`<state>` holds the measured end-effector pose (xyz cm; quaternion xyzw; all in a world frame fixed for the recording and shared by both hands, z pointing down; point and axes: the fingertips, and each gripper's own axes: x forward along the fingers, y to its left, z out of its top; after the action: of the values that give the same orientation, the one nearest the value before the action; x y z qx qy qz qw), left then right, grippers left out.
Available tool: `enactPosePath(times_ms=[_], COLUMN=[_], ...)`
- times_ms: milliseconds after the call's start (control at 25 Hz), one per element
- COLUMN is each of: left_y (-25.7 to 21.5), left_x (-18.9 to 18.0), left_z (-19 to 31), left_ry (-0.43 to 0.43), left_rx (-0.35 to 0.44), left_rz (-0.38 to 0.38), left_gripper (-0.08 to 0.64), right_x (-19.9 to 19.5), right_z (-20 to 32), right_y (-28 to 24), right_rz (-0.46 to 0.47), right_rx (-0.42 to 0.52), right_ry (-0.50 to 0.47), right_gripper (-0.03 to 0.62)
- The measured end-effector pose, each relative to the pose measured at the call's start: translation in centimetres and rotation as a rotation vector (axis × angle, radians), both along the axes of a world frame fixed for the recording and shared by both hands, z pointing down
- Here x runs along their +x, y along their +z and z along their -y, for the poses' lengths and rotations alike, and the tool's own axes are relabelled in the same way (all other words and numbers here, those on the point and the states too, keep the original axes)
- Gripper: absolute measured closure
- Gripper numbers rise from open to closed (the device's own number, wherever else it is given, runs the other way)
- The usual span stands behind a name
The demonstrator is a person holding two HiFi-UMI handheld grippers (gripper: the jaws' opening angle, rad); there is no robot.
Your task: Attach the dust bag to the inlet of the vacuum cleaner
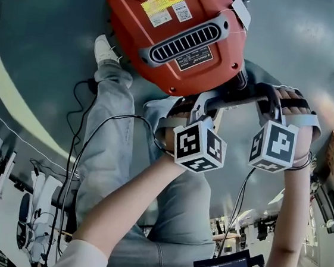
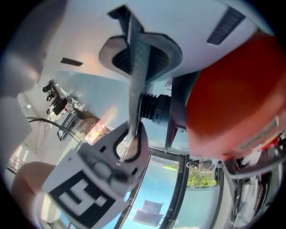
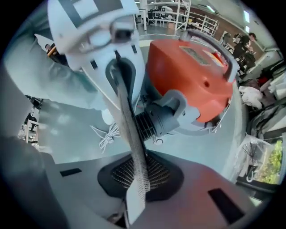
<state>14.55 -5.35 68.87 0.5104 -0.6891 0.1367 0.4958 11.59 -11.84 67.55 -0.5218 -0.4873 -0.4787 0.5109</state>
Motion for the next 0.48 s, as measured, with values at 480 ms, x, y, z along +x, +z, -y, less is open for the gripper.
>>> enactPosePath(times_ms=[480], left_y=[0.3], left_x=[-0.3], left_z=[0.3], left_ry=[0.007], left_rx=[0.007], left_rz=[-0.01], left_gripper=[0.54], right_x=[0.2], right_z=[0.5], right_y=[1.2], right_rz=[-0.097], right_rx=[-0.036], right_ry=[0.116], right_gripper=[0.557])
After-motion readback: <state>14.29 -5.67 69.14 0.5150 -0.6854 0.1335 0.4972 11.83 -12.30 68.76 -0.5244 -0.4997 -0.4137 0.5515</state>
